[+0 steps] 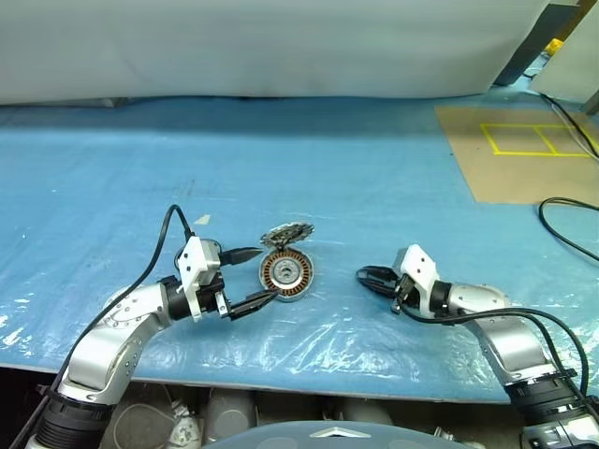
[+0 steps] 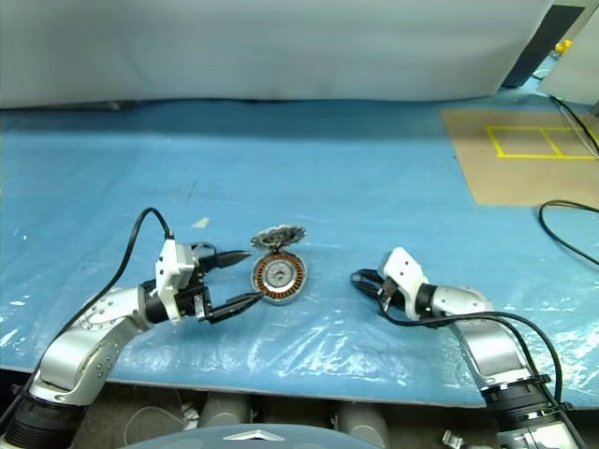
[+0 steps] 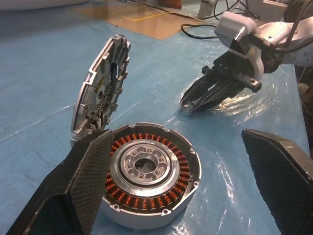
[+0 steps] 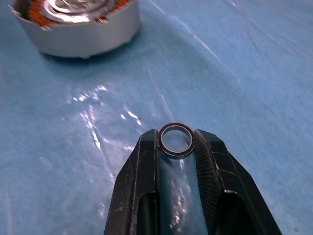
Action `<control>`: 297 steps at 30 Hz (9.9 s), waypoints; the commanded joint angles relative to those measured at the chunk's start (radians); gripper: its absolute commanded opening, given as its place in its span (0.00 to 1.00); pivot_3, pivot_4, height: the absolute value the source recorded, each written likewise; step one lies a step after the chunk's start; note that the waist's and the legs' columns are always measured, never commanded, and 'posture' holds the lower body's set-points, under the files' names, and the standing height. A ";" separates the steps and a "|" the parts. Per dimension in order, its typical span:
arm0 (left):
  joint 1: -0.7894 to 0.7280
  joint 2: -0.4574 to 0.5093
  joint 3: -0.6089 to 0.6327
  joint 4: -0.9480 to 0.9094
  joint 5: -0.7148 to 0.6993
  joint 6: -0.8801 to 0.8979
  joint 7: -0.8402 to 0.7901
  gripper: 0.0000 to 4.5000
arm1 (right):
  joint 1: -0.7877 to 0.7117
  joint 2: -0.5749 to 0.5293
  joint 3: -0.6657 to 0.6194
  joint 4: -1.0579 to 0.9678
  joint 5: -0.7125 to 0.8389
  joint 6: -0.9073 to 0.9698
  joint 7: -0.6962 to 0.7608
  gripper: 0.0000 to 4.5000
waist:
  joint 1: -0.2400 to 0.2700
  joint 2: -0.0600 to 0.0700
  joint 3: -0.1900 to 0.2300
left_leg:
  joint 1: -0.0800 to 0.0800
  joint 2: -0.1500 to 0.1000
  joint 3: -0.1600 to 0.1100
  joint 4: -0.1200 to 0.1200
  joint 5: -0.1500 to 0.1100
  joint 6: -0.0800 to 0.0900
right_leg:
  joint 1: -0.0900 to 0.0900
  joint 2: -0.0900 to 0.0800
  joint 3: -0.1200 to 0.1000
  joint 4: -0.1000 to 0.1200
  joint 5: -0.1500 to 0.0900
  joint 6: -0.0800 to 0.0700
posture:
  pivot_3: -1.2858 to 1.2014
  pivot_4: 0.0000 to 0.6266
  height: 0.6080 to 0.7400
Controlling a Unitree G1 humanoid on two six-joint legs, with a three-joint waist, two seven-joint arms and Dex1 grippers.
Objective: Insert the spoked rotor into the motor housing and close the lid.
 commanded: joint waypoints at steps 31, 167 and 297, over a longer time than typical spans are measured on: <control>0.090 0.009 0.021 -0.086 0.028 -0.069 0.023 0.98 | -0.409 0.219 0.268 0.214 -0.062 -0.049 0.161 0.13 | -0.003 0.001 0.000 | 0.000 0.000 0.001 0.001 0.002 -0.004 | 0.000 0.000 0.000 0.002 0.000 -0.001 | 0.52 0.24 1.00; 0.074 -0.036 -0.022 -0.040 0.065 -0.100 0.054 0.98 | -0.469 0.305 0.364 0.589 -0.316 -0.103 0.057 0.01 | -0.021 0.003 -0.002 | 0.006 0.002 0.002 0.009 0.000 0.000 | 0.003 -0.001 0.001 0.011 -0.001 -0.003 | 0.52 0.24 1.00; 0.113 -0.023 -0.010 -0.092 0.051 -0.076 0.079 0.98 | -0.499 0.378 0.237 0.391 -0.110 -0.176 0.205 0.01 | -0.025 0.008 -0.012 | 0.000 0.003 0.002 0.000 0.000 0.000 | -0.001 0.000 -0.002 0.001 -0.002 -0.003 | 0.52 0.24 1.00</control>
